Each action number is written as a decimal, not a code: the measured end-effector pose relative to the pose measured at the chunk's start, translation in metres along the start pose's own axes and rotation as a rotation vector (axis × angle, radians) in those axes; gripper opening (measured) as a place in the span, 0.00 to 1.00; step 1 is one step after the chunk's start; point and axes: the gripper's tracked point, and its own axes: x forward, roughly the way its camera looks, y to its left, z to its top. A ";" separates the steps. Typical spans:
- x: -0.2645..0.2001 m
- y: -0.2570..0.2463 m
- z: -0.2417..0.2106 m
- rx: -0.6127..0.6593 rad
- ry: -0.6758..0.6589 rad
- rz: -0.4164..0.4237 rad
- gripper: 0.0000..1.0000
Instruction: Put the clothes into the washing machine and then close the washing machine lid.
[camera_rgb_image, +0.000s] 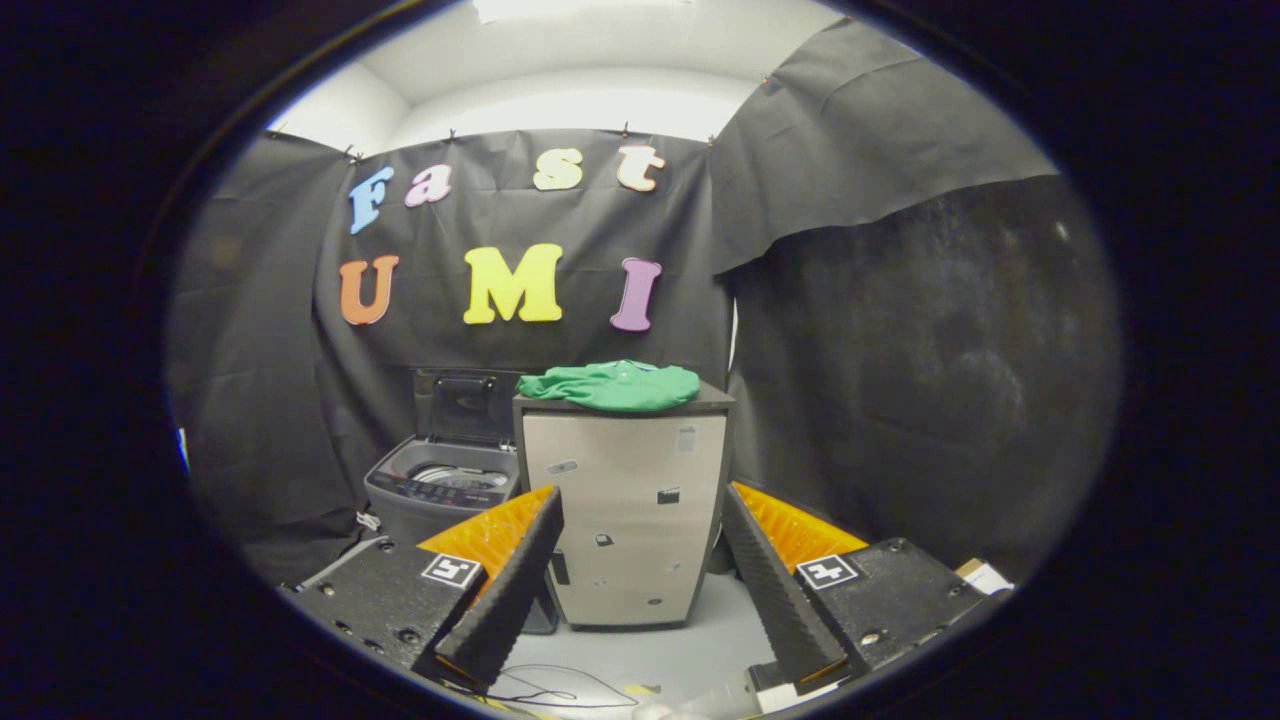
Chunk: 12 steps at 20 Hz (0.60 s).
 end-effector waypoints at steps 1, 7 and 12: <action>-0.001 0.001 -0.001 0.001 -0.001 0.000 1.00; 0.000 0.003 -0.003 0.007 0.004 -0.013 1.00; 0.011 0.014 0.011 0.005 -0.010 -0.025 1.00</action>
